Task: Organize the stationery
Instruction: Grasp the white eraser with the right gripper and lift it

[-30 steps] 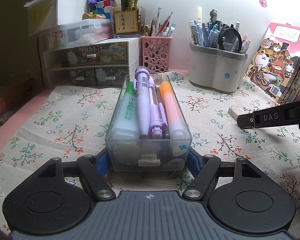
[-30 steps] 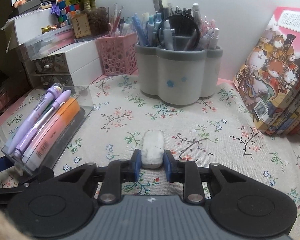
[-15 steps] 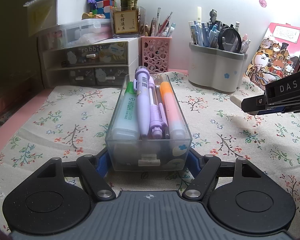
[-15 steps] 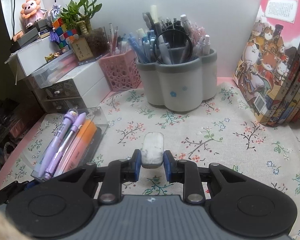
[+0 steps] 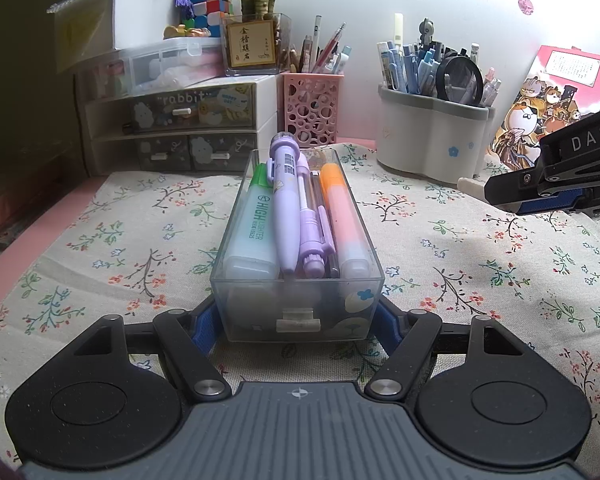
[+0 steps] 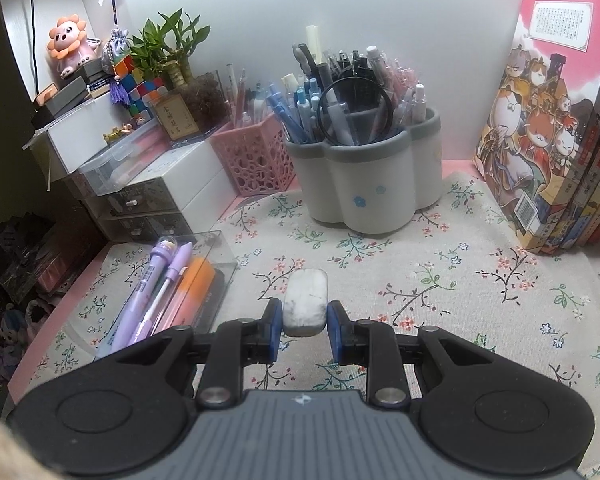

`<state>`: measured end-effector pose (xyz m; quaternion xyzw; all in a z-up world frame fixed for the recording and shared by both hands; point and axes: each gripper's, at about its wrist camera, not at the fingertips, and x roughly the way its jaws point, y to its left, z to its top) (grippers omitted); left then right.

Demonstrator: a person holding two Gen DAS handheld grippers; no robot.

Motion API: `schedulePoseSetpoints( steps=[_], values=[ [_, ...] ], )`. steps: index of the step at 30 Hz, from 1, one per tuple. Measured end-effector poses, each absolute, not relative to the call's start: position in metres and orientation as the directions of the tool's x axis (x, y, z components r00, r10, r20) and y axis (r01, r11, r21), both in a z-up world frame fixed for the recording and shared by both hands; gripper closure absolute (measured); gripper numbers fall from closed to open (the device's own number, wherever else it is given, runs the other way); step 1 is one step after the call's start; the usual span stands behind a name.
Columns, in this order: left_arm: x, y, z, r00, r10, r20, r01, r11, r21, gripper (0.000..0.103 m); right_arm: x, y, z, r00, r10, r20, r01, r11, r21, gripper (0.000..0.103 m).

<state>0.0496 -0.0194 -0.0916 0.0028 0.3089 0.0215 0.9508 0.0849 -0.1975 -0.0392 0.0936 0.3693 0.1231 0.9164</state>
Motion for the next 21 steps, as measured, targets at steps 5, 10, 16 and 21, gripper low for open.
schedulePoseSetpoints(
  steps=[5, 10, 16, 21],
  values=[
    [0.0498, -0.0196, -0.0916, 0.808, 0.043, -0.587, -0.039, 0.999, 0.019, 0.030, 0.0851, -0.1959, -0.0413, 0.692, 0.297, -0.658, -0.163, 0.952, 0.258, 0.077],
    [0.0500, -0.0199, -0.0916, 0.808, 0.043, -0.587, -0.039, 0.999, 0.019, 0.030, 0.0837, -0.1979, -0.0466, 0.689, 0.294, -0.663, -0.152, 0.953, 0.263, 0.077],
    [0.0496, -0.0194, -0.0916, 0.808, 0.043, -0.587, -0.039, 0.999, 0.019, 0.030, 0.0839, -0.1984, -0.0472, 0.689, 0.293, -0.663, -0.153, 0.953, 0.262, 0.077],
    [0.0496, -0.0193, -0.0916, 0.808, 0.042, -0.587, -0.039, 0.999, 0.018, 0.030, 0.0817, -0.1931, -0.0473, 0.698, 0.283, -0.658, -0.166, 0.958, 0.236, 0.077]
  ],
)
